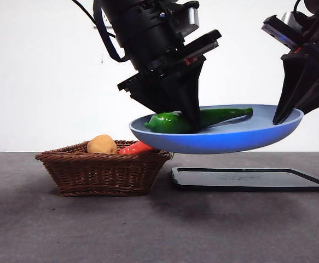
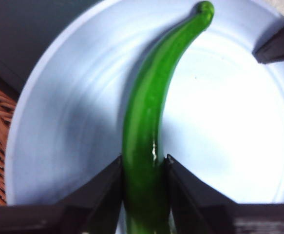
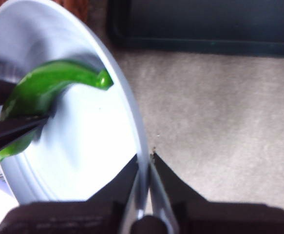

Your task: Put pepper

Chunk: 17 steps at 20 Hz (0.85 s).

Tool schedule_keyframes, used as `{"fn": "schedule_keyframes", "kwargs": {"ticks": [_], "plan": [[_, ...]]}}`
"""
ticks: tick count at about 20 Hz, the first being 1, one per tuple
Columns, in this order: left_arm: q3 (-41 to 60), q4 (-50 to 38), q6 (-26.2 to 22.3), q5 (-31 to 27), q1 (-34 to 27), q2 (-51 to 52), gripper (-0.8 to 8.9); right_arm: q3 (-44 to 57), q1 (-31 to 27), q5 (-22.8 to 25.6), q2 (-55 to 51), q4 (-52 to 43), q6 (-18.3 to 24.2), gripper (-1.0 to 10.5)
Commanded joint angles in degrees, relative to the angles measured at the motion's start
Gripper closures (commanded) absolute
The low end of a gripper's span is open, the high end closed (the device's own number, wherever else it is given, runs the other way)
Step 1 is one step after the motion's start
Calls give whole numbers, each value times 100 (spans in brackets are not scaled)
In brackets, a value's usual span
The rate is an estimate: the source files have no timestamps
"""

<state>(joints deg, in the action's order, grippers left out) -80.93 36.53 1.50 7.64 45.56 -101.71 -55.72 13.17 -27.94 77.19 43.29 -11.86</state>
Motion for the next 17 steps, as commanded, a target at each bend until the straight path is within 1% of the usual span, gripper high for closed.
{"fn": "schedule_keyframes", "kwargs": {"ticks": [1,5,8,14,17], "plan": [[-90,-44,-24,-17,81,-109,600,-118,42,-219,55,-79,-33,941],[-90,-20,-24,-13,98,-107,582,-118,42,-214,55,-79,-31,941],[-92,22,-20,-13,96,-28,539,-118,39,-214,55,-79,-31,941],[-94,190,-22,-28,94,568,539,-118,35,-214,55,-72,-33,941],[-94,376,-26,-155,92,994,539,-118,7,-212,55,-90,-55,941]]}}
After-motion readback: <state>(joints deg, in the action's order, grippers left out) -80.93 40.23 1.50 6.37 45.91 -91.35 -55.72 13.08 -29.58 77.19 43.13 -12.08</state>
